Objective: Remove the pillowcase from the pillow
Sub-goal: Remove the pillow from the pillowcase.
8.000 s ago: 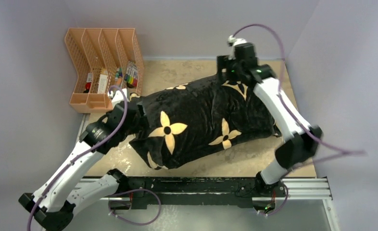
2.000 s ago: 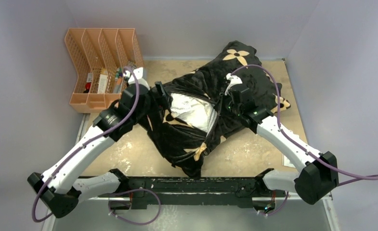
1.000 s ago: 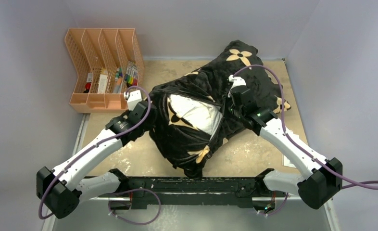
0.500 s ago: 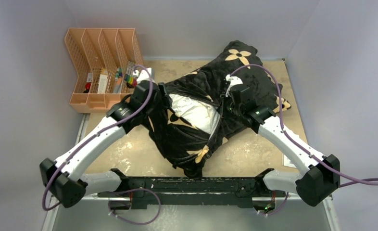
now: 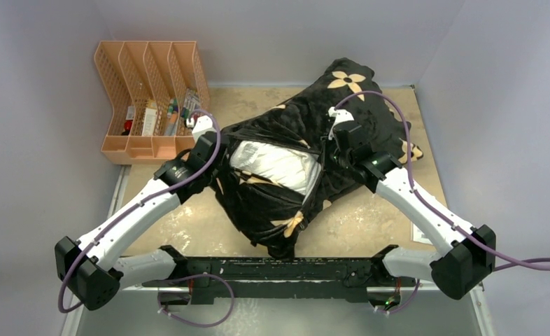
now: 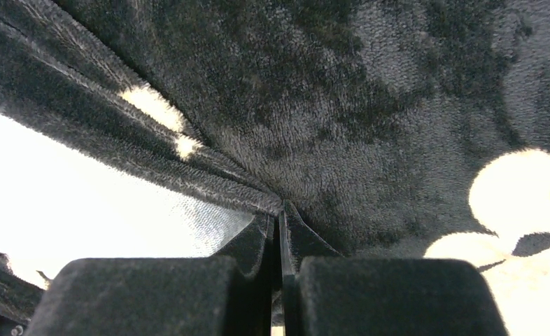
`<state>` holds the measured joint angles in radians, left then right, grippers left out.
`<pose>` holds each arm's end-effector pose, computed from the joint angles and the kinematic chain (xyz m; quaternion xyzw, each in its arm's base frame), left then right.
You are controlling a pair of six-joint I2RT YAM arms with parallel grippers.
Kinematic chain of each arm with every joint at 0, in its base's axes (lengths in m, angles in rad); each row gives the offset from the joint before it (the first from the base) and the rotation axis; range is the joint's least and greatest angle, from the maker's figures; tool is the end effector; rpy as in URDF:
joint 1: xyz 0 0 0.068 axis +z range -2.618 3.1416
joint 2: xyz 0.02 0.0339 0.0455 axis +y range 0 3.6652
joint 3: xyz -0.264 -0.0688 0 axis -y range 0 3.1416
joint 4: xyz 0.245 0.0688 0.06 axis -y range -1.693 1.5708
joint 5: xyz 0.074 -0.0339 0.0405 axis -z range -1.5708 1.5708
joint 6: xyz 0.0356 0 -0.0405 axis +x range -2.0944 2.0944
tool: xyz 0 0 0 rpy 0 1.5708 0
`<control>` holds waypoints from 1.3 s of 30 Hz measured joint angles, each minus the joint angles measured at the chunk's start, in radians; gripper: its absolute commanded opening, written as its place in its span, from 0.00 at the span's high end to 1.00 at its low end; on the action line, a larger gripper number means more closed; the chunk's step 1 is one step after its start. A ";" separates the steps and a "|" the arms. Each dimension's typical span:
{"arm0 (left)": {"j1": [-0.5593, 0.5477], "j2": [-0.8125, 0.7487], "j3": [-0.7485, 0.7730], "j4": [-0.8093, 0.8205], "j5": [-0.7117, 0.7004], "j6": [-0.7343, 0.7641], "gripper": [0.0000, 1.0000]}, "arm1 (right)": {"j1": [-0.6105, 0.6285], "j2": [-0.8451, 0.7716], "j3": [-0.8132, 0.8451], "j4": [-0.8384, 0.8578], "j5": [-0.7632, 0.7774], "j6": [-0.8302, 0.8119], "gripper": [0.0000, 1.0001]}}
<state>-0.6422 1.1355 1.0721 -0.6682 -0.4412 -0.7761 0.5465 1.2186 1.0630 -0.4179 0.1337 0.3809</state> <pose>0.1981 -0.1292 0.3263 -0.1486 0.8832 -0.1072 0.4318 0.2349 0.1373 0.3233 -0.0406 0.8759 0.1609 0.4530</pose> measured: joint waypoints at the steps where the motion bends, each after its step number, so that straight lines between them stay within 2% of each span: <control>1: 0.001 -0.008 -0.019 0.001 -0.008 -0.011 1.00 | 0.002 0.002 0.005 -0.005 0.007 0.001 0.98; 5: 0.044 -0.082 -0.124 0.061 0.021 -0.046 1.00 | 0.004 0.021 0.037 -0.014 -0.017 -0.017 0.87; 10: 0.089 -0.150 -0.239 0.193 0.138 -0.034 1.00 | 0.025 0.048 0.101 -0.018 -0.162 -0.069 0.61; 15: 0.099 -0.143 -0.253 0.254 0.196 0.003 1.00 | 0.197 0.163 0.314 -0.053 -0.206 -0.153 0.48; 19: 0.099 -0.144 -0.254 0.271 0.211 0.018 1.00 | 0.287 0.298 0.516 -0.073 -0.204 -0.219 0.42; 29: 0.101 -0.190 -0.320 0.344 0.234 0.010 1.00 | 0.291 0.682 0.978 -0.232 -0.132 -0.341 0.39; 34: 0.103 -0.206 -0.330 0.352 0.240 0.010 1.00 | 0.293 0.827 1.080 -0.306 -0.114 -0.383 0.40; 37: 0.103 -0.209 -0.330 0.351 0.239 0.010 1.00 | 0.301 0.860 1.081 -0.328 -0.098 -0.397 0.40; 39: 0.103 -0.209 -0.330 0.347 0.239 0.010 1.00 | 0.308 0.863 1.086 -0.335 -0.087 -0.402 0.37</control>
<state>-0.5388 0.9264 0.7422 -0.3210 -0.2020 -0.7662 0.8547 2.0811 2.1490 -0.7528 0.0467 -0.0212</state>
